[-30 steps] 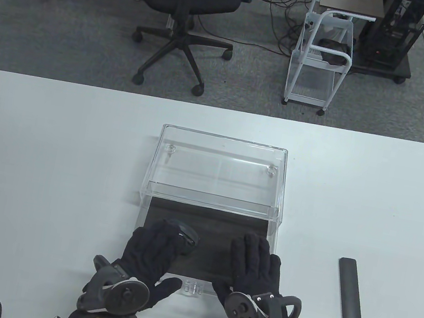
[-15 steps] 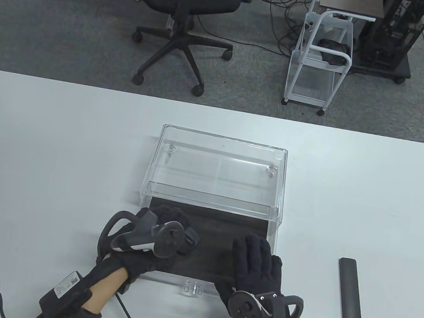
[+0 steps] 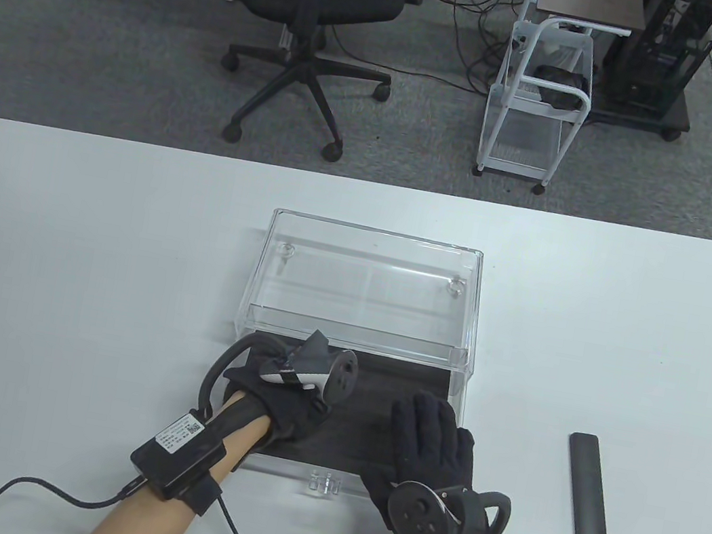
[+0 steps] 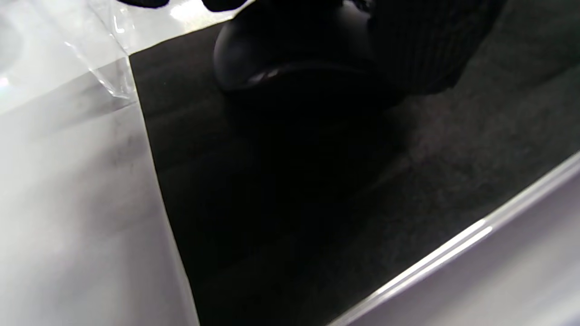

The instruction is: Pull drawer to retrieve items

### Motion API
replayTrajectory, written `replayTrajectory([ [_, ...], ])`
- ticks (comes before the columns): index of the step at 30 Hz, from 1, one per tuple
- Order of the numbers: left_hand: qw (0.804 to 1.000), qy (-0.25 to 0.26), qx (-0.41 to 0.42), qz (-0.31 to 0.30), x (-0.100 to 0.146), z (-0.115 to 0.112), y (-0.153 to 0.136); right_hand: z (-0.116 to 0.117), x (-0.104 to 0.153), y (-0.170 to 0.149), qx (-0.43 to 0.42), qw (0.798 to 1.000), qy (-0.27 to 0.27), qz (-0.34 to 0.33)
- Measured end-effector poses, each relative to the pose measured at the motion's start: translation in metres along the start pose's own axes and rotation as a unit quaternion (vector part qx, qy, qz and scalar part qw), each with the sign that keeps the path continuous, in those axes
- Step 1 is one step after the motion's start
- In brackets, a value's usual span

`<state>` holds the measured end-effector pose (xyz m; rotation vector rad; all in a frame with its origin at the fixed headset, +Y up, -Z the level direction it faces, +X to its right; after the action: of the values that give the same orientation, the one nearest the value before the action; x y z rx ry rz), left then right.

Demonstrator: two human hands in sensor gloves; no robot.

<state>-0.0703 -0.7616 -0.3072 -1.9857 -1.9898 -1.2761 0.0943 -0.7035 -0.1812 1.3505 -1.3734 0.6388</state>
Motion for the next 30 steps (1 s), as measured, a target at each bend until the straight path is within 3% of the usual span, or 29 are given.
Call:
replayTrajectory([
  [4,0.998,0.001,-0.05,0.037,-0.001,-0.001,0.01,0.0,-0.001,-0.002,0.0,1.0,-0.003,0.003],
  [11,0.994,0.025,-0.093,0.041,0.007,-0.004,0.014,-0.001,0.0,-0.004,0.002,1.0,-0.008,0.007],
  [18,0.981,0.164,-0.105,0.007,0.06,0.005,0.016,-0.002,0.0,-0.004,0.019,1.0,-0.024,0.006],
  [22,0.954,0.269,-0.128,0.021,0.101,0.008,0.02,-0.005,0.002,-0.002,0.018,0.999,-0.035,-0.005],
  [30,0.887,0.434,-0.146,0.064,0.157,-0.019,0.043,-0.017,0.011,0.012,0.007,0.992,-0.111,-0.057],
])
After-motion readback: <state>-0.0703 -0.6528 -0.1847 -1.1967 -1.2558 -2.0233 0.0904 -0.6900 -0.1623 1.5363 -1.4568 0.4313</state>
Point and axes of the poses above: the tracker on the back of each hand, its own y axis roughly to the thumb side, its own x axis roughly from the fingertips to the wrist, z = x × y, the point moved 3 cm from there along -x, roughly from the wrist to the fingertips, and after that the axes turned 13 degrees about -y, right-handed, at the moved point
